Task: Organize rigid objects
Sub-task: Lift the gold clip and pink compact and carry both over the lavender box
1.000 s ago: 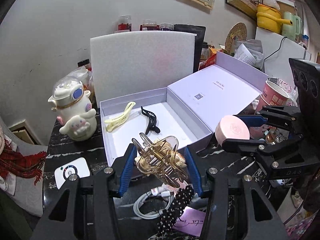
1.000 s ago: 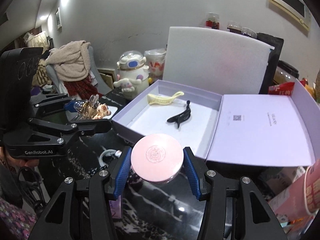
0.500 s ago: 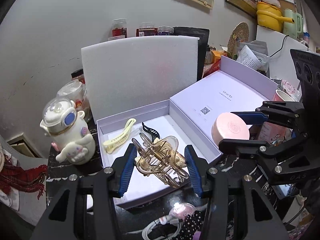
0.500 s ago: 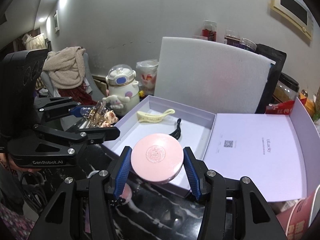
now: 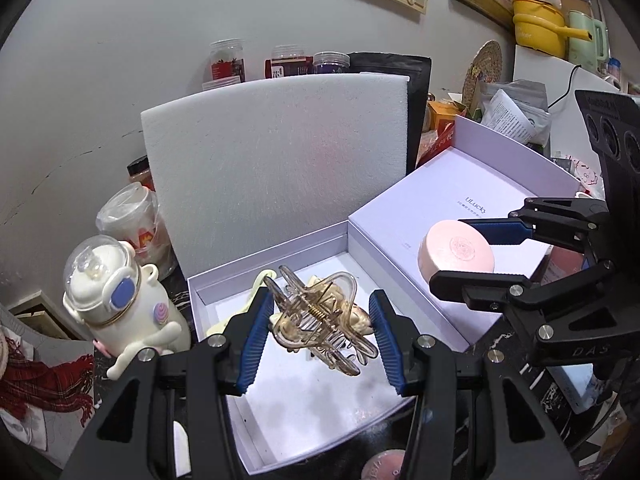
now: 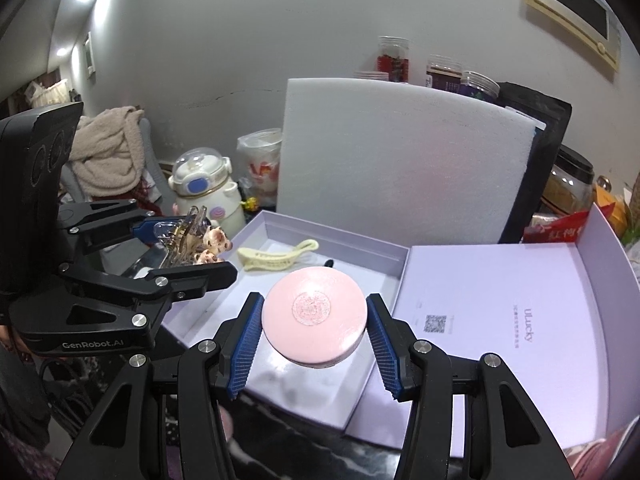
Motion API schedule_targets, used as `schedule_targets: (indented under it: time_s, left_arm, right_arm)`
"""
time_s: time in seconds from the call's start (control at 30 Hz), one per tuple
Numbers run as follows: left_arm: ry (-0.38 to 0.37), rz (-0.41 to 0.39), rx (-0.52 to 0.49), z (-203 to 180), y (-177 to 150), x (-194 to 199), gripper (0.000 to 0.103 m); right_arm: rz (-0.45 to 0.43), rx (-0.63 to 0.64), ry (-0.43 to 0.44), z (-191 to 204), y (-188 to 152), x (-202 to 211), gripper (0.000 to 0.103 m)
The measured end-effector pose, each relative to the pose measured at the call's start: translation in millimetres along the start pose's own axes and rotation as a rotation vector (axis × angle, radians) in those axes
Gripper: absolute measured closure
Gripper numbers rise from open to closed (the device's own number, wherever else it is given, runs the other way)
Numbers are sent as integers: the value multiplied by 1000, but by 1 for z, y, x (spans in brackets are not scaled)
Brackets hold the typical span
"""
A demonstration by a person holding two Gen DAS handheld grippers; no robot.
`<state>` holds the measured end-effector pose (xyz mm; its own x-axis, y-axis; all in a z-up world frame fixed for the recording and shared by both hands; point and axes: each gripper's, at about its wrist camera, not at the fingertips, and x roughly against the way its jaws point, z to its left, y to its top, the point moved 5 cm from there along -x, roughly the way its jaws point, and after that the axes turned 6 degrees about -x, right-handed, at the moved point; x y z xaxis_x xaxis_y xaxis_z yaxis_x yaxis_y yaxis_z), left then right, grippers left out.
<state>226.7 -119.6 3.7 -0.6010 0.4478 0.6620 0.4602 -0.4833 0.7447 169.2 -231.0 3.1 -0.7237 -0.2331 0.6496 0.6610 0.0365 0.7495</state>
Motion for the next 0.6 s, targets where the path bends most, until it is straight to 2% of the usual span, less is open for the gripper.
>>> schedule_targets:
  time_s: [0.27,0.6]
  left_arm:
    - [16,29,-5,15,6,-28,54]
    - [57,67,-14,36,13,-59,54]
  right_arm:
    - [-15,11,-28,-10,14,-23,52]
    - [13,9,-34,-18,26,-60,52]
